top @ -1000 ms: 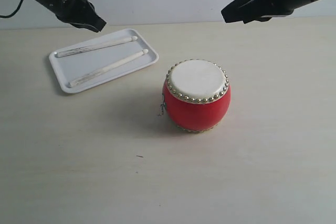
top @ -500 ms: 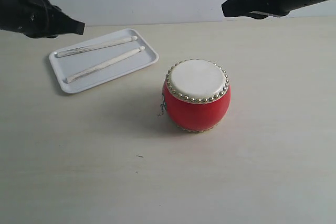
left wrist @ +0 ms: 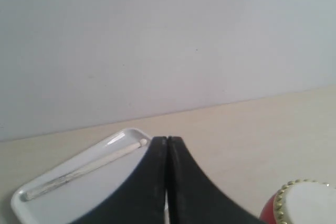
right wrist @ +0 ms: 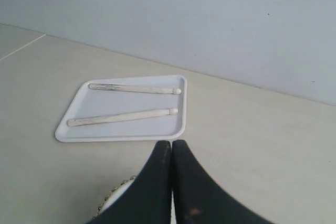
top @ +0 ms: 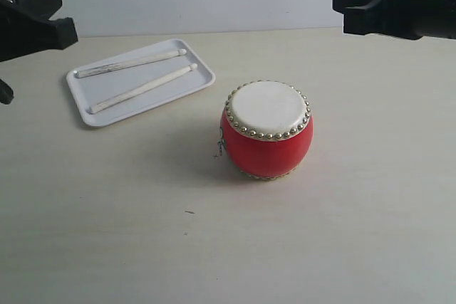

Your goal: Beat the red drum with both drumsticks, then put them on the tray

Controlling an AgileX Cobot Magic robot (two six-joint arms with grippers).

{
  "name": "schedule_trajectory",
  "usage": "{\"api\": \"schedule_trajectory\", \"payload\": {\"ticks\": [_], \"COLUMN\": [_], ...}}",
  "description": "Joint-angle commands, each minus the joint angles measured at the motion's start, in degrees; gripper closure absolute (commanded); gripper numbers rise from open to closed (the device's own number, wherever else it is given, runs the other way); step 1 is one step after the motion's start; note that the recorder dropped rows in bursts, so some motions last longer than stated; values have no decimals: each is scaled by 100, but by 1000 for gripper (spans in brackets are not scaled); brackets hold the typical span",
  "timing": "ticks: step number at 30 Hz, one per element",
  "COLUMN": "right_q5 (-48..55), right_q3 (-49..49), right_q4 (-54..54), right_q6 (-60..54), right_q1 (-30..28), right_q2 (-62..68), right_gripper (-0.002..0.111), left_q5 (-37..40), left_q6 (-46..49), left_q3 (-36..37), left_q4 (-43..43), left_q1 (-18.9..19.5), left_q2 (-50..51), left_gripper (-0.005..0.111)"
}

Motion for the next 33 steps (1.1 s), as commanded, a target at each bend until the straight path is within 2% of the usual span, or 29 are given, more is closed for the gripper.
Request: {"api": "schedule_trajectory", "payload": {"ticks": [1,13,16,18,20,21,24,26,28,33], "right_q5": [-1,-6,-6,-6,-6,-6,-6,-6,-6,-6], "right_q3": [32,32,32,32,32,32,32,32,32,32], "right_q4": [81,81,81,81,81,81,81,81,81,92], "right_q6": [-70,-26,-26,-26,-26,-26,-26,-26,-26,-26], "right_q1": [-19,-19,-19,-19,-19,-19,-19,-19,-19,-19], "right_q2": [-25,-25,-25,-25,-25,-25,-25,-25,-25,-25], "right_gripper": [108,108,108,108,108,108,108,108,108,108], "left_q5": [49,49,78,430,1413,1647,2692,2818,2818,2850], "left_q6": [-345,-302,-298,-365,-394,-470,-499,-499,-499,-499], "left_q3": [39,39,39,39,75,99,436,674,891,1037], "left_q4": [110,171,170,170,-16,-16,-22,-22,-38,-161], "left_q1": [-35,-35,72,291,767,928,1810,2124,2188,2201], "left_q2": [-102,-79,-155,-419,-1079,-1321,-2855,-3754,-4417,-4884], "left_gripper": [107,107,107,107,107,107,107,107,107,107]}}
